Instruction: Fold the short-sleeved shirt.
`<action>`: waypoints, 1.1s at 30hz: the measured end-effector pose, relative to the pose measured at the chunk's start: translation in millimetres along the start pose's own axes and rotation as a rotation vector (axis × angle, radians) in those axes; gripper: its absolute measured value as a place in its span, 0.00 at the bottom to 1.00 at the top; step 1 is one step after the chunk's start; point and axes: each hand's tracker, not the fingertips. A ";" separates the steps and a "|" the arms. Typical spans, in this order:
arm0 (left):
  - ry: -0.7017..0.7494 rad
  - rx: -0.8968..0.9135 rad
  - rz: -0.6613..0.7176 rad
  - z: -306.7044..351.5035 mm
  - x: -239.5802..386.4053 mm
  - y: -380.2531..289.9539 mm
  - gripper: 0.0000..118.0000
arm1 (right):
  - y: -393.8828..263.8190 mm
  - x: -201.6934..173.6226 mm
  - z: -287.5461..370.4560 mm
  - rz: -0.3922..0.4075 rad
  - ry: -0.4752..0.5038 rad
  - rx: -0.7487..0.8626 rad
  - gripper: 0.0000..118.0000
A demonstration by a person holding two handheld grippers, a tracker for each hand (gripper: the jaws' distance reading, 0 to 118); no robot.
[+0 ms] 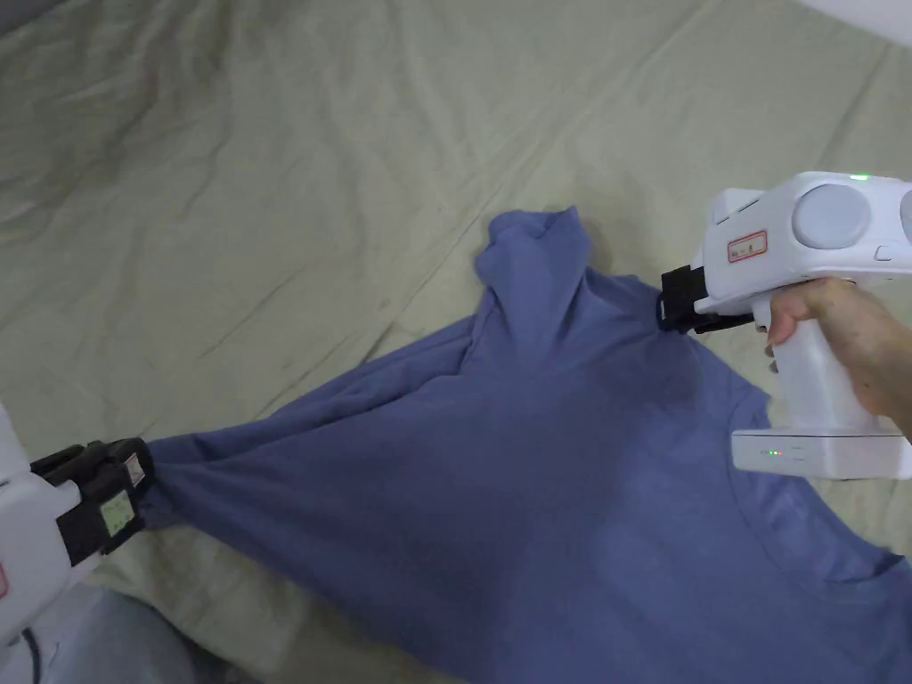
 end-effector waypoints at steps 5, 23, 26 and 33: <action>-0.036 0.068 0.053 14.0 8.3 10.7 0.00 | -21.6 0.7 94.7 -0.026 0.041 0.137 0.02; -0.381 0.471 -0.063 157.8 127.5 135.4 0.00 | -214.6 89.4 450.9 -0.342 -0.016 0.684 0.02; -0.430 0.508 -0.095 179.0 144.6 157.9 0.00 | -237.9 96.2 484.4 -0.392 0.009 0.757 0.02; -0.480 0.562 -0.186 214.2 196.5 217.1 0.00 | -237.3 92.2 536.2 -0.385 -0.116 0.849 0.02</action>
